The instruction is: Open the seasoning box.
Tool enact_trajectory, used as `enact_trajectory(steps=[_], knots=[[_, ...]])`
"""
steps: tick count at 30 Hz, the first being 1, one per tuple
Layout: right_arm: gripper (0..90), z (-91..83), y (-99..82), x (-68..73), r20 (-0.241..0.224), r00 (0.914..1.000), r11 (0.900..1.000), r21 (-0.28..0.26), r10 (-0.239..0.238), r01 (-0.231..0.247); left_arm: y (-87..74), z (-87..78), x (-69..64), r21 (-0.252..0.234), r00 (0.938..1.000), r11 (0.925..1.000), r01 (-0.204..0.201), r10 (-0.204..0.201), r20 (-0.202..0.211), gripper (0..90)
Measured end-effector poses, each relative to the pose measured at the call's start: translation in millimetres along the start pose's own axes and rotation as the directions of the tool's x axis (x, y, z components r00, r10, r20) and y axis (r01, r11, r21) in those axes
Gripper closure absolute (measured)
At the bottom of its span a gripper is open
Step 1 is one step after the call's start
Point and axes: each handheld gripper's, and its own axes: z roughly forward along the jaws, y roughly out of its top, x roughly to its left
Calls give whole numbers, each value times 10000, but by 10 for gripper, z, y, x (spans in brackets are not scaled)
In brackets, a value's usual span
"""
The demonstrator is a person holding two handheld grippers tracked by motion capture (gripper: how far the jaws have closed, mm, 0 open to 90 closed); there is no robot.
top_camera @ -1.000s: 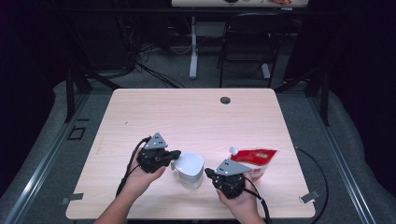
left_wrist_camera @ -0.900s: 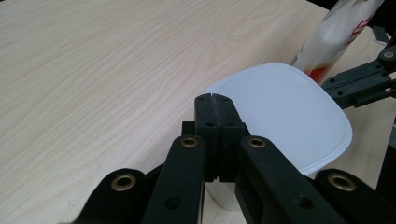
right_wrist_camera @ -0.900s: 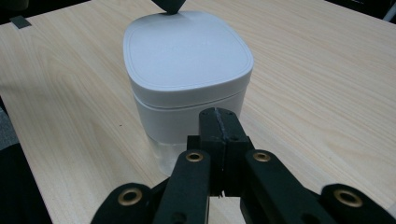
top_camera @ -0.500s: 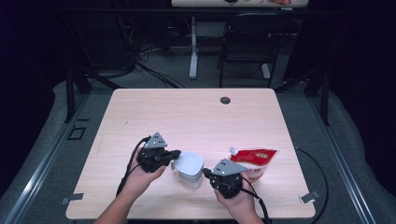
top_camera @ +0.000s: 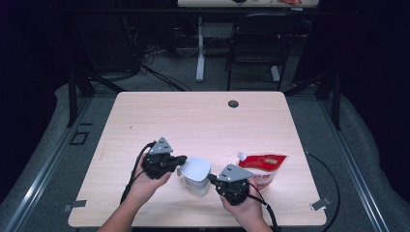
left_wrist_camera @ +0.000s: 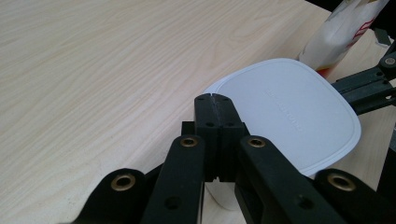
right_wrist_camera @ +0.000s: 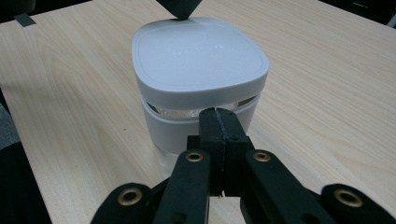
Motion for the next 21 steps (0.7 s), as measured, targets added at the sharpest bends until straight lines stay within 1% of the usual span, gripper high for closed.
enact_trajectory(steps=[12,16,21], knots=[[900,-3,26,9,-31,10000,9999,-103,19,-20,-9,-3,10,-9,10000,10000,-23,23,-7,900],[900,-6,46,7,-103,9999,9998,-162,67,-69,-17,-1,13,-88,10000,9999,71,-71,-14,900],[900,-16,77,13,-61,10000,9999,-105,-12,11,-29,-8,30,-107,9999,9998,139,-138,64,900]])
